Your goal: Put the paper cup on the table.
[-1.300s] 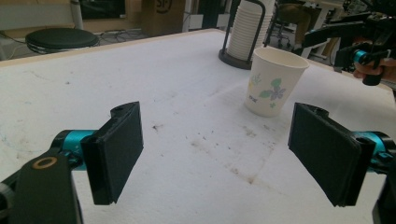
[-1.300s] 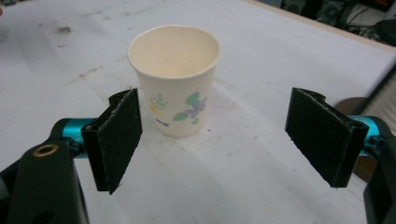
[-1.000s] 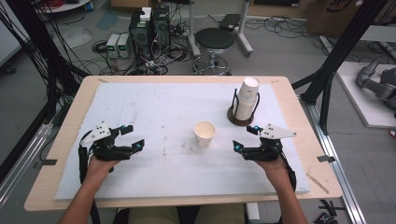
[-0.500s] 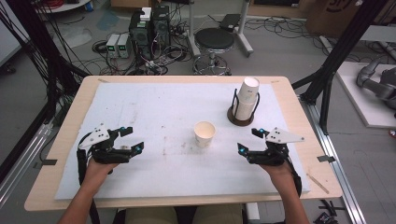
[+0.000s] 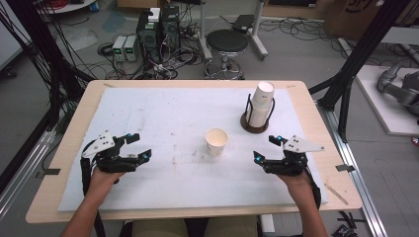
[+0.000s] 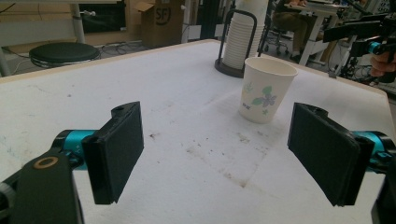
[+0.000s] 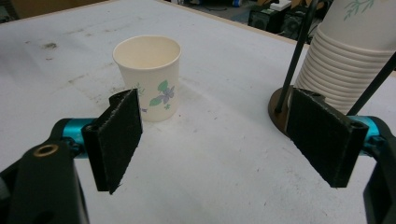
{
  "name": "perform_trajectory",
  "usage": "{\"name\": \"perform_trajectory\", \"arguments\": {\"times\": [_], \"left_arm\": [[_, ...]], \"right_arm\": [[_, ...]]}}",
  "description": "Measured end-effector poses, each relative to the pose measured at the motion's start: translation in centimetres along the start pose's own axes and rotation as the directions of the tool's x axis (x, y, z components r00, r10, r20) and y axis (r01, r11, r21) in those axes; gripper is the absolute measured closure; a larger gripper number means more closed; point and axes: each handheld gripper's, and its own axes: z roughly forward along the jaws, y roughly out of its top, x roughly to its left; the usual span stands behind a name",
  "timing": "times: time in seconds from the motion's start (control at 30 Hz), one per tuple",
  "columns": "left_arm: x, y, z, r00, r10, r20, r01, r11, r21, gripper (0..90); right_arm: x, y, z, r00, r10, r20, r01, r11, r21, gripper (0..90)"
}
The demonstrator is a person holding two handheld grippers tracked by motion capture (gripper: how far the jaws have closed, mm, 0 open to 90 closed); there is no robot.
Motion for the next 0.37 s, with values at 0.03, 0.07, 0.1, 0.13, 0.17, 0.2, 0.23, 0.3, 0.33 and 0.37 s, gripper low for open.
{"name": "perform_trajectory", "arguments": {"times": [0.03, 0.07, 0.1, 0.13, 0.17, 0.2, 0.23, 0.3, 0.33, 0.37], "left_arm": [[0.0, 0.0, 0.0, 1.0, -0.002, -0.001, 0.002, 1.0, -0.002, 18.4], [0.03, 0.0, -0.02, 1.0, 0.0, -0.003, 0.0, 1.0, -0.001, 18.4], [0.06, 0.0, -0.03, 1.0, -0.001, -0.004, 0.001, 1.0, -0.002, 18.4], [0.09, 0.0, -0.03, 1.0, 0.001, -0.005, -0.001, 1.0, -0.003, 18.4], [0.08, -0.01, -0.03, 1.0, -0.001, -0.006, 0.001, 1.0, -0.004, 18.4], [0.1, -0.02, -0.03, 1.0, -0.003, -0.006, 0.003, 1.0, -0.003, 18.4], [0.13, -0.02, -0.04, 1.0, -0.002, -0.007, 0.002, 1.0, -0.001, 18.4], [0.18, -0.03, -0.03, 1.0, -0.002, -0.009, 0.002, 1.0, 0.0, 18.5], [0.18, -0.04, 0.0, 1.0, -0.006, -0.008, 0.006, 1.0, -0.002, 18.4], [0.19, -0.05, 0.02, 0.9999, -0.005, -0.01, 0.005, 1.0, -0.003, 18.4]], "right_arm": [[0.0, -0.01, -0.01, 1.0, -0.001, 0.0, 0.001, 1.0, 0.0, 19.2], [-0.03, -0.03, 0.0, 1.0, -0.004, 0.002, 0.004, 1.0, -0.002, 19.3], [0.0, -0.05, -0.01, 1.0, 0.001, 0.002, -0.001, 1.0, -0.001, 19.3], [0.0, -0.07, -0.02, 1.0, 0.0, 0.003, 0.0, 1.0, 0.0, 19.3], [0.01, -0.09, -0.03, 1.0, -0.001, 0.003, 0.001, 1.0, 0.001, 19.3], [0.0, -0.11, -0.03, 1.0, -0.004, 0.004, 0.004, 1.0, 0.001, 19.3], [0.0, -0.12, -0.02, 1.0, -0.006, 0.007, 0.006, 1.0, 0.003, 19.2], [-0.09, -0.15, 0.01, 0.9999, -0.011, 0.009, 0.011, 1.0, 0.003, 19.3], [-0.1, -0.16, 0.0, 0.9999, -0.007, 0.007, 0.007, 1.0, 0.002, 19.2], [-0.13, -0.18, 0.0, 0.9999, -0.008, 0.007, 0.008, 1.0, 0.002, 19.2]]}}
